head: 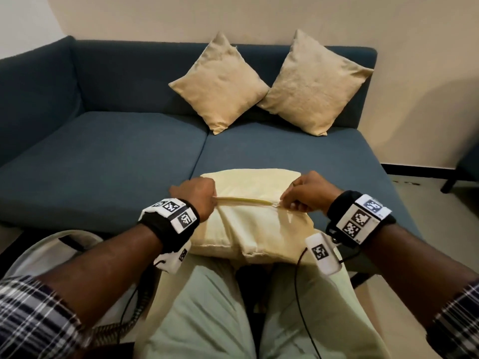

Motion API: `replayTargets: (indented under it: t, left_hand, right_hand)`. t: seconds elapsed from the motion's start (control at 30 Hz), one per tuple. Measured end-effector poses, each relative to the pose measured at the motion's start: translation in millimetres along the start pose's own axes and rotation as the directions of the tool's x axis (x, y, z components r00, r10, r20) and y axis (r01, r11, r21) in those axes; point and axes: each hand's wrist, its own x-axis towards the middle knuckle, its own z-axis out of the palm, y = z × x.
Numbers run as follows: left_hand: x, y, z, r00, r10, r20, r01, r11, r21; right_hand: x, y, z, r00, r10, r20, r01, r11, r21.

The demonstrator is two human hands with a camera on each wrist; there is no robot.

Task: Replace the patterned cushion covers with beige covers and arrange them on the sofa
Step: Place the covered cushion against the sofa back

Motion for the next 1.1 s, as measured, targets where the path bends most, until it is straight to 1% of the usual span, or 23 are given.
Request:
replayTargets:
  t: [0.03, 0.1, 0.13, 0.2, 0.3, 0.4, 0.5, 0.6, 0.73, 0.8, 0.87, 0.9, 0.93, 0.97, 1.0, 1.03, 1.07, 1.1]
  left_hand:
    - [-2, 7, 2, 0.999, 0.051, -0.01, -0.051, 0.999, -0.007]
    - [-6, 26, 6, 0.986, 0.166, -0.019, -0.167, 0.983, -0.074]
    - [-7, 37, 9, 0.98, 0.197, -0.014, -0.197, 0.975, -0.103]
    - [-5, 53, 12, 0.981, 0.193, -0.013, -0.193, 0.974, -0.117]
    - [1, 57, 15, 0.989, 0.145, -0.016, -0.146, 0.982, -0.118]
    - [6, 44, 11, 0.994, 0.105, 0.037, -0.096, 0.977, -0.189]
    - [7, 29, 9, 0.995, 0.079, 0.057, -0.065, 0.972, -0.225]
    - [2, 27, 12, 0.995, 0.082, 0.061, -0.067, 0.974, -0.217]
    - [-3, 38, 18, 0.991, 0.112, 0.073, -0.099, 0.982, -0.16]
    - [-3, 36, 18, 0.987, 0.14, 0.079, -0.127, 0.979, -0.159]
    - [-3, 25, 17, 0.978, 0.184, 0.102, -0.158, 0.962, -0.222]
    - [-4, 16, 15, 0.971, 0.213, 0.111, -0.178, 0.949, -0.26]
    - [-6, 7, 13, 0.96, 0.255, 0.119, -0.215, 0.938, -0.273]
    - [-9, -4, 10, 0.94, 0.309, 0.143, -0.268, 0.931, -0.248]
    - [-14, -14, 8, 0.911, 0.368, 0.183, -0.336, 0.923, -0.186]
    - [-20, -24, 6, 0.884, 0.405, 0.232, -0.395, 0.914, -0.089]
    - [-26, -35, 6, 0.866, 0.415, 0.28, -0.437, 0.899, 0.018]
    - [-32, -44, 6, 0.858, 0.402, 0.32, -0.454, 0.885, 0.104]
  right_hand:
    - [-2, 4, -3, 1.0, -0.006, 0.015, 0.006, 1.0, 0.027]
    - [-4, 7, -4, 0.998, -0.058, 0.023, 0.056, 0.996, 0.066]
    - [-4, 9, -4, 0.996, -0.084, 0.023, 0.082, 0.993, 0.082]
    - [-6, 14, -3, 0.993, -0.114, 0.015, 0.112, 0.988, 0.106]
    - [-8, 25, -6, 0.993, -0.118, -0.008, 0.118, 0.987, 0.108]
    - [-9, 41, -20, 0.997, -0.063, -0.05, 0.067, 0.993, 0.102]
    - [-8, 63, -43, 0.996, 0.019, -0.086, -0.009, 0.994, 0.112]
    - [-14, 83, -55, 0.994, 0.11, -0.008, -0.108, 0.985, 0.138]
    - [-17, 96, -52, 0.99, 0.141, 0.023, -0.142, 0.989, 0.037]
    - [-15, 97, -50, 0.988, 0.144, 0.051, -0.148, 0.987, 0.066]
    - [-16, 97, -48, 0.988, 0.136, 0.072, -0.145, 0.978, 0.15]
    - [-16, 96, -46, 0.99, 0.121, 0.07, -0.132, 0.975, 0.178]
    - [-16, 95, -45, 0.994, 0.089, 0.067, -0.099, 0.981, 0.168]
    - [-16, 93, -43, 0.997, 0.032, 0.072, -0.04, 0.993, 0.108]
    - [-17, 92, -42, 0.995, -0.046, 0.093, 0.047, 0.999, -0.005]
    - [-19, 90, -40, 0.982, -0.132, 0.137, 0.151, 0.978, -0.143]
    - [-22, 88, -36, 0.956, -0.208, 0.207, 0.261, 0.925, -0.276]
    - [-25, 86, -32, 0.922, -0.263, 0.286, 0.36, 0.854, -0.375]
